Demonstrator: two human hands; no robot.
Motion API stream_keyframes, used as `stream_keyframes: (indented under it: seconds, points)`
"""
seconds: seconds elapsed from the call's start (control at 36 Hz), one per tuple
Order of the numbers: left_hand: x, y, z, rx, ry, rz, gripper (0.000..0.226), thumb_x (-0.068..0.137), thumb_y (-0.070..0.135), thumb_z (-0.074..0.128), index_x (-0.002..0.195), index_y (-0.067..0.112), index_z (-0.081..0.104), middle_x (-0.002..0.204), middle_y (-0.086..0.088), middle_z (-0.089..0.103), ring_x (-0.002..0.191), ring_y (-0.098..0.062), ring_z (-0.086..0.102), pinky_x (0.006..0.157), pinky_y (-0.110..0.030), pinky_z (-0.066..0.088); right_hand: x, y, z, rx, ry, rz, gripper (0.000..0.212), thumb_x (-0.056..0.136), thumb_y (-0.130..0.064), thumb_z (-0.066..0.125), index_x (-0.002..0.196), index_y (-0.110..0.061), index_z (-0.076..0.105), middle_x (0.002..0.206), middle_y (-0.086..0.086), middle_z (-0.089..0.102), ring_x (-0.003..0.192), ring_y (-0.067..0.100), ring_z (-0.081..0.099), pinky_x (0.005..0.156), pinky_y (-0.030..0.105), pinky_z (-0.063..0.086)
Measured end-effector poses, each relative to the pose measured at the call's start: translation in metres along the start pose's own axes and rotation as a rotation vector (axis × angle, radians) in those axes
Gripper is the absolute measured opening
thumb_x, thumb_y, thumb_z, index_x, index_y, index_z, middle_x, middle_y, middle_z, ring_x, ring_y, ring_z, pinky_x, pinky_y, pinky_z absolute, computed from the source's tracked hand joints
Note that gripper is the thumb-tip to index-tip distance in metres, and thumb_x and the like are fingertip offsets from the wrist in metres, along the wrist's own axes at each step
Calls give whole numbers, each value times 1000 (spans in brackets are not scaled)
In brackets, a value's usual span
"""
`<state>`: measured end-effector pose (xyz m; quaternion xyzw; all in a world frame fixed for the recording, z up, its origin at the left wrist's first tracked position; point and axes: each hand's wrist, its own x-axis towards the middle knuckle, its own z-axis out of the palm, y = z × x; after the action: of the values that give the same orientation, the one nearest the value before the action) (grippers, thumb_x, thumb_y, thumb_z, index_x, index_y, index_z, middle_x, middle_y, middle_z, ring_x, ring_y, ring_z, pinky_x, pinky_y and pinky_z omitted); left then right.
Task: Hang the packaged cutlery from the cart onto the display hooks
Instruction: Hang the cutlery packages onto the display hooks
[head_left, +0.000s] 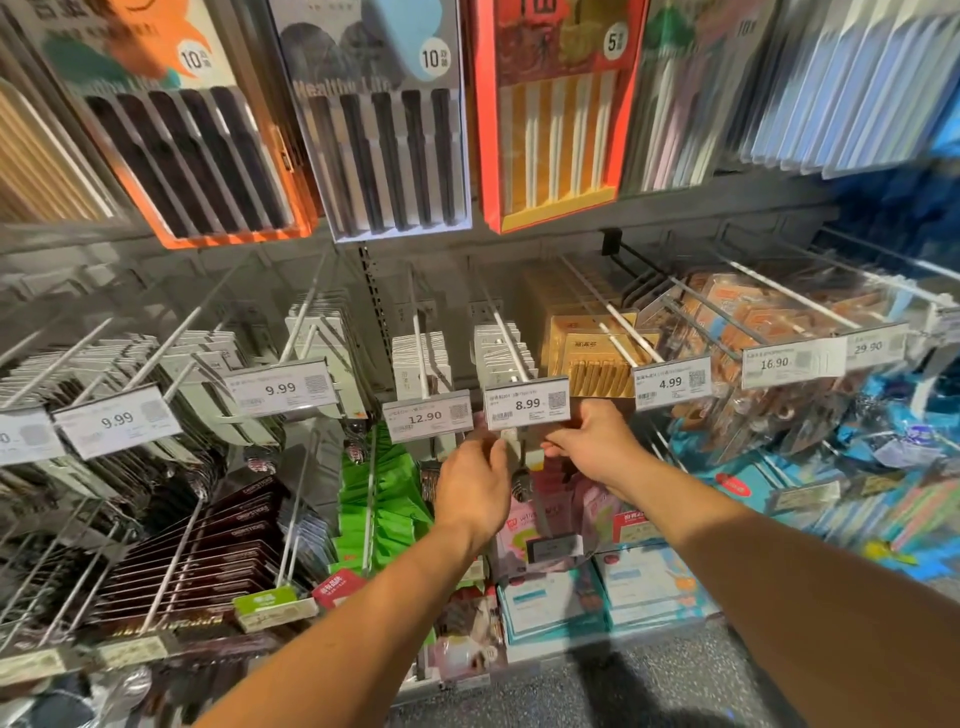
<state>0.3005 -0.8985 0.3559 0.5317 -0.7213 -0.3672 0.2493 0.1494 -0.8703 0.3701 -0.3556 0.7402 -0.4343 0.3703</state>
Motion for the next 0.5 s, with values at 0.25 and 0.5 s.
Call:
stream_keyframes:
  seconds: [0.25,0.5]
  points:
    - [-11,-23,-8,124,-141,-40,27,100,14,46,124,11,58,125,-7,63,108,-20,58,92,-30,47,14,-14,21,86,158,86,24,89,-2,67,91,-17,48,105,-1,57,102,17,53,89,27,46]
    - [-26,-24,-7,145,-202,-6,24,96,14,50,117,11,61,121,-7,66,106,-21,60,92,-29,47,-6,5,23,5,209,69,25,80,-8,75,88,-24,57,93,0,68,89,21,66,85,35,54]
